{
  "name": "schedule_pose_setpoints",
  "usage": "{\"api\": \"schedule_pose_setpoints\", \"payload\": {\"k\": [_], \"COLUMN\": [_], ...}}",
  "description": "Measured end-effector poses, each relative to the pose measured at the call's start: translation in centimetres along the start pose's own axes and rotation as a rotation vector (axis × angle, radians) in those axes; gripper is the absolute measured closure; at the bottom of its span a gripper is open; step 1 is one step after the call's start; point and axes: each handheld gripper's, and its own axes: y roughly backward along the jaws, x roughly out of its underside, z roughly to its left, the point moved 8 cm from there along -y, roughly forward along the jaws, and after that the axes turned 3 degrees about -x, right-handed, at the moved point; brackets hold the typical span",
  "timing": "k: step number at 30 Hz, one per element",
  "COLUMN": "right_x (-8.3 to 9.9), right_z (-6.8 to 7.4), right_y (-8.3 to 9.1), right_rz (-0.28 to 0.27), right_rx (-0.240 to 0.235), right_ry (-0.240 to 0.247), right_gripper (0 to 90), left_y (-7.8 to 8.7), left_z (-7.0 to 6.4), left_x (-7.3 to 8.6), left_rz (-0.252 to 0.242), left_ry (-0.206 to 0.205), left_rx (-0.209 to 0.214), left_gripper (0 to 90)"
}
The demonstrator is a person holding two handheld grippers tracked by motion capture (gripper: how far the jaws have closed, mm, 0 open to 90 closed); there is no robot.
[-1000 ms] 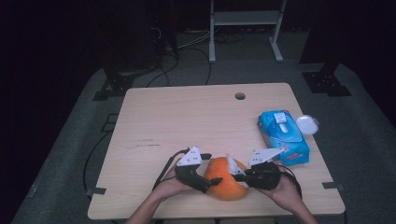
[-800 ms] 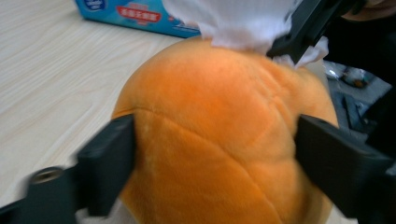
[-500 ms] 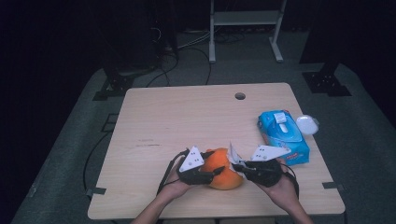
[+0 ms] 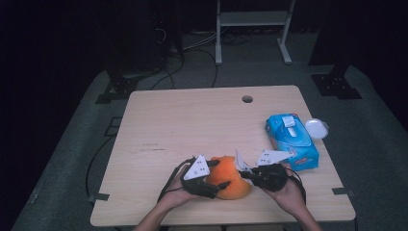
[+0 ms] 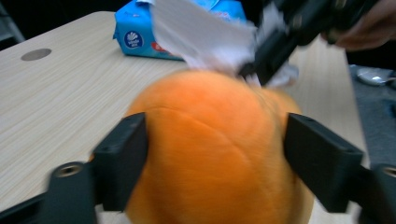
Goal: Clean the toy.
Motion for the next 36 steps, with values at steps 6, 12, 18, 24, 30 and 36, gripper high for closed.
{"api": "schedule_pose_setpoints", "payload": {"k": [6, 12, 18, 24, 30, 36], "right_x": [0.6, -0.4, -0.6, -0.5, -0.3, 0.0], "right_z": [-1.2, -1.6, 0.5, 0.6, -0.5, -1.7], "right_y": [0.8, 1.6, 0.7, 0.9, 0.9, 1.2], "right_rz": [0.015, -0.046, -0.041, -0.027, -0.024, -0.022], "right_rx": [0.027, 0.118, 0.002, 0.007, 0.029, 0.071], "right_ry": [-0.026, -0.055, -0.016, 0.007, -0.021, -0.063], "right_gripper": [85.5, 86.0, 85.8, 85.7, 85.7, 85.7], "left_y": [0.1, -0.4, -0.3, -0.8, -0.3, -0.1], "left_z": [0.0, -1.0, -0.7, -0.6, -1.5, -2.0], "left_x": [0.5, 0.5, 0.4, 0.5, 0.7, 0.7], "left_rz": [0.010, 0.037, 0.045, 0.049, 0.053, 0.065], "left_ry": [0.002, 0.002, 0.008, 0.004, -0.004, -0.030], "left_rx": [0.045, 0.028, 0.017, 0.020, 0.077, 0.085], "left_gripper": [26.8, 29.8, 15.4, 15.1, 20.4, 23.6]}}
